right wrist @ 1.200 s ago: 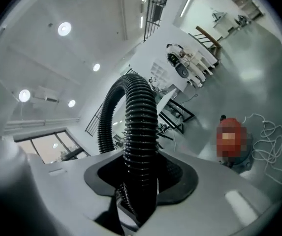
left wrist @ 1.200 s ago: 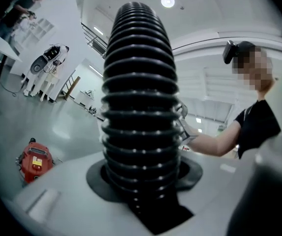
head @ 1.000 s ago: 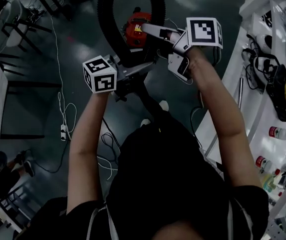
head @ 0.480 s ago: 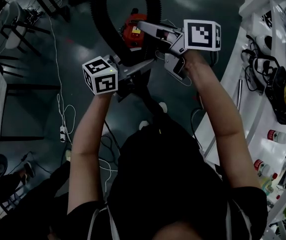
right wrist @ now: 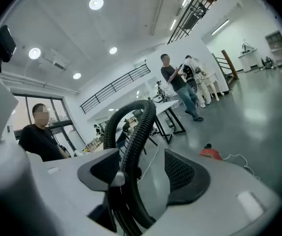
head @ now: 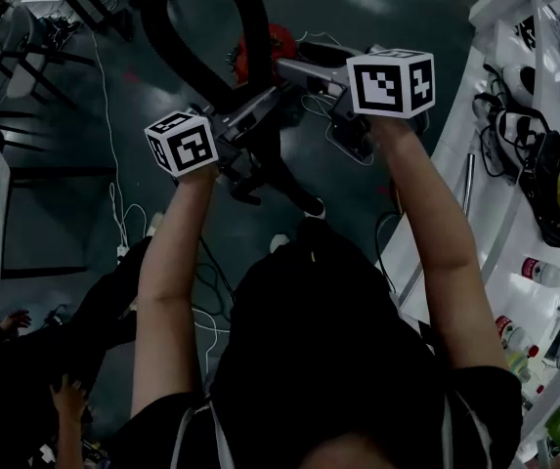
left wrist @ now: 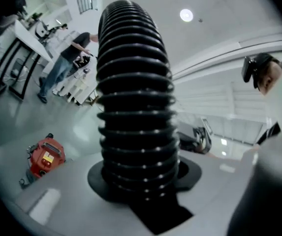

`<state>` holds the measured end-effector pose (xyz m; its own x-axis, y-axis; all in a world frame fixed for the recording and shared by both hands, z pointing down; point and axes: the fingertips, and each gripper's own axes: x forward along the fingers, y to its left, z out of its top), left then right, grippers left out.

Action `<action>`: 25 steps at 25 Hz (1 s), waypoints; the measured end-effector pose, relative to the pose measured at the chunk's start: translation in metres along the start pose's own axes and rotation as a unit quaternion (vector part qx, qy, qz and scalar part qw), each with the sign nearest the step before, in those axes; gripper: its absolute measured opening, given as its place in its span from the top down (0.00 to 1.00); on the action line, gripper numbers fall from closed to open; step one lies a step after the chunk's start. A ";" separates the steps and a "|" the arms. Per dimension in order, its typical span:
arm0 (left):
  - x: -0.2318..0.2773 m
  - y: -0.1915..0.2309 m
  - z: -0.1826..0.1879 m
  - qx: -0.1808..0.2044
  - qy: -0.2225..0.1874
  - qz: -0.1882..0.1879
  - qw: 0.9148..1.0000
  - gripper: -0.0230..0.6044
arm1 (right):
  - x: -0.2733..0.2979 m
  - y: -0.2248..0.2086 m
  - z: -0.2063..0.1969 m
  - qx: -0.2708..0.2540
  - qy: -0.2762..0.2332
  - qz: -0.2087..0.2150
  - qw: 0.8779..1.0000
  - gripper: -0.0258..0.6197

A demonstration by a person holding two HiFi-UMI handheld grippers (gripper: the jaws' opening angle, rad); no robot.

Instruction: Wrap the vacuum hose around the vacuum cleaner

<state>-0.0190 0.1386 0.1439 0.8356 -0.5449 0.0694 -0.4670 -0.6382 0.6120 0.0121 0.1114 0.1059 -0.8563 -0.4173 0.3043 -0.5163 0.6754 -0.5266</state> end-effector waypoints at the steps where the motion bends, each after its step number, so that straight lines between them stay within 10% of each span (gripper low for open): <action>1: -0.003 0.010 0.009 -0.010 -0.021 0.018 1.000 0.68 | -0.001 -0.003 -0.005 0.000 0.008 0.003 1.000 0.53; 13: 0.014 0.035 0.084 0.022 -0.129 0.113 0.985 0.68 | 0.016 -0.028 -0.080 -0.036 0.099 0.021 0.994 0.53; 25: 0.035 0.003 0.112 0.074 -0.110 0.080 0.988 0.68 | 0.004 -0.082 -0.104 -0.021 0.094 -0.022 0.995 0.64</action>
<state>-0.0239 0.0571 0.0602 0.6723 -0.7398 -0.0271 -0.6387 -0.5982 0.4841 0.0492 0.1179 0.2329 -0.8180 -0.3286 0.4722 -0.5505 0.6854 -0.4766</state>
